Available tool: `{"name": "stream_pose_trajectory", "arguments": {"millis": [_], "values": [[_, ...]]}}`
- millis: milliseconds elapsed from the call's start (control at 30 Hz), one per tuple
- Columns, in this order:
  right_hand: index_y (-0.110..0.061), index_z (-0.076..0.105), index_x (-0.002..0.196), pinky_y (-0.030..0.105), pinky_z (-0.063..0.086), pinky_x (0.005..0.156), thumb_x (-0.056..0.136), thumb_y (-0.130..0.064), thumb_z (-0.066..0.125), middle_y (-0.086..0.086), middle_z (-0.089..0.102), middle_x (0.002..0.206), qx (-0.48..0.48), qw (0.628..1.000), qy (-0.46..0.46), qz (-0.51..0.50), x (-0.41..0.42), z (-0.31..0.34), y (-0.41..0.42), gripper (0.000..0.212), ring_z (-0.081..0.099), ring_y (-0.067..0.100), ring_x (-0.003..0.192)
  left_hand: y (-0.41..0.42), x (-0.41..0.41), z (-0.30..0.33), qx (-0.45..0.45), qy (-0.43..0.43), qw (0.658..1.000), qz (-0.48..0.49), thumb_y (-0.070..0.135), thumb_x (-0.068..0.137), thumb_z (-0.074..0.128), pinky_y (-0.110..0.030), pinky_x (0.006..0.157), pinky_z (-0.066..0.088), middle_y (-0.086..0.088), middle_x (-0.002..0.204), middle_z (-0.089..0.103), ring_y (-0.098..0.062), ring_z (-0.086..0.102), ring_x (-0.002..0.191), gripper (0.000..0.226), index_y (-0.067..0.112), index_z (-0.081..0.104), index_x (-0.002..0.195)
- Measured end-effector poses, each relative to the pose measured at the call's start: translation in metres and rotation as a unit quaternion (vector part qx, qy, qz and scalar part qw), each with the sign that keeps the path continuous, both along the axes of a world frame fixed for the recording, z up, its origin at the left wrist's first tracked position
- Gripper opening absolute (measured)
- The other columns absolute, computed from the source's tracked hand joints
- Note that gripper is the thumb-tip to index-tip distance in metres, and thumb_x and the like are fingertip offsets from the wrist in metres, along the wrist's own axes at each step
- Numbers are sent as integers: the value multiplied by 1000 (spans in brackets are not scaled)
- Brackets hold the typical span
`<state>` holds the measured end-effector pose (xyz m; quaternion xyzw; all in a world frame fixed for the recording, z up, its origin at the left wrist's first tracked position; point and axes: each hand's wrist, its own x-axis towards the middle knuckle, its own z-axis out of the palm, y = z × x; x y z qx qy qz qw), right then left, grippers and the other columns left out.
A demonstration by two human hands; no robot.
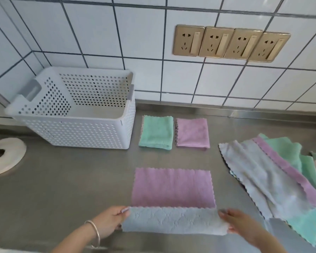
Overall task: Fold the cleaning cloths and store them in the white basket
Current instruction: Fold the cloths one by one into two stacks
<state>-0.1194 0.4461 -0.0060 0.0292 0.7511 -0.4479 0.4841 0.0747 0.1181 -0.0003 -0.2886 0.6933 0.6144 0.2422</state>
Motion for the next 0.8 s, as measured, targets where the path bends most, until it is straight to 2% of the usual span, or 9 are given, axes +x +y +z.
{"name": "stream_pose_trajectory", "arguments": {"millis": [100, 233, 300, 367, 433, 533, 633, 733, 800], "values": [[-3, 63, 88, 17, 51, 50, 96, -3, 45, 1, 65, 59, 22, 1000, 5, -3, -9, -8, -4, 21, 63, 7, 51, -5, -11, -3, -34, -9, 999, 0, 16, 98, 39, -8, 53, 39, 12, 61, 56, 7, 46, 48, 23, 14, 61, 91], [-5, 63, 93, 22, 52, 61, 96, -8, 47, 11, 64, 80, 26, 998, 39, -45, -33, -12, -23, 16, 61, 21, 71, -21, -39, -10, -108, 17, 994, 17, 45, 89, 45, -28, 66, 37, -1, 78, 52, -11, 44, 67, 34, 15, 61, 89], [-2, 63, 100, 30, 47, 71, 95, -10, 49, 14, 62, 85, 33, 996, 61, -61, -47, -16, -32, 17, 58, 24, 78, -26, -57, -13, -147, 29, 988, 21, 32, 95, 43, -27, 72, 39, 7, 83, 59, -9, 49, 76, 21, 28, 59, 83], [2, 63, 102, 35, 44, 75, 95, -13, 50, 16, 61, 88, 52, 993, 87, -53, -58, -21, -38, 21, 56, 24, 81, -29, -76, -11, -198, 35, 980, 13, 25, 97, 40, -25, 76, 37, 8, 94, 62, -8, 53, 88, 22, 33, 56, 85], [2, 63, 100, 35, 44, 73, 95, -18, 51, 16, 61, 85, 72, 991, 107, -34, -69, -28, -44, 24, 56, 23, 78, -34, -93, -19, -249, 17, 968, -2, 26, 97, 40, -28, 77, 37, -5, 103, 66, -18, 58, 96, 23, 21, 62, 92], [-7, 66, 91, 35, 51, 68, 94, -22, 52, 16, 63, 77, 99, 987, 129, -18, -76, -30, -54, 20, 59, 24, 70, -40, -106, -28, -299, -21, 954, -17, 27, 97, 39, -29, 69, 33, -14, 92, 64, -32, 60, 101, 29, 11, 59, 84], [-13, 68, 91, 38, 59, 67, 92, -29, 54, 19, 69, 84, 134, 978, 159, -5, -81, -30, -61, 21, 66, 31, 75, -41, -115, -34, -343, -32, 938, -34, 29, 97, 38, -29, 71, 34, -17, 101, 67, -32, 59, 100, 28, 13, 58, 86], [-13, 67, 91, 23, 51, 47, 91, -31, 55, 17, 69, 85, 159, 972, 173, 2, -83, -26, -67, 22, 65, 22, 68, -41, -120, -38, -377, -48, 923, -54, 29, 98, 34, -32, 74, 37, -18, 106, 66, -33, 58, 100, 34, 8, 60, 90], [-19, 65, 85, 23, 51, 46, 90, -34, 57, 13, 68, 82, 171, 968, 183, 5, -84, -27, -70, 18, 64, 20, 67, -39, -122, -39, -398, -51, 914, -68, 27, 98, 32, -33, 73, 36, -19, 105, 65, -34, 57, 99, 32, 9, 56, 84]]}}
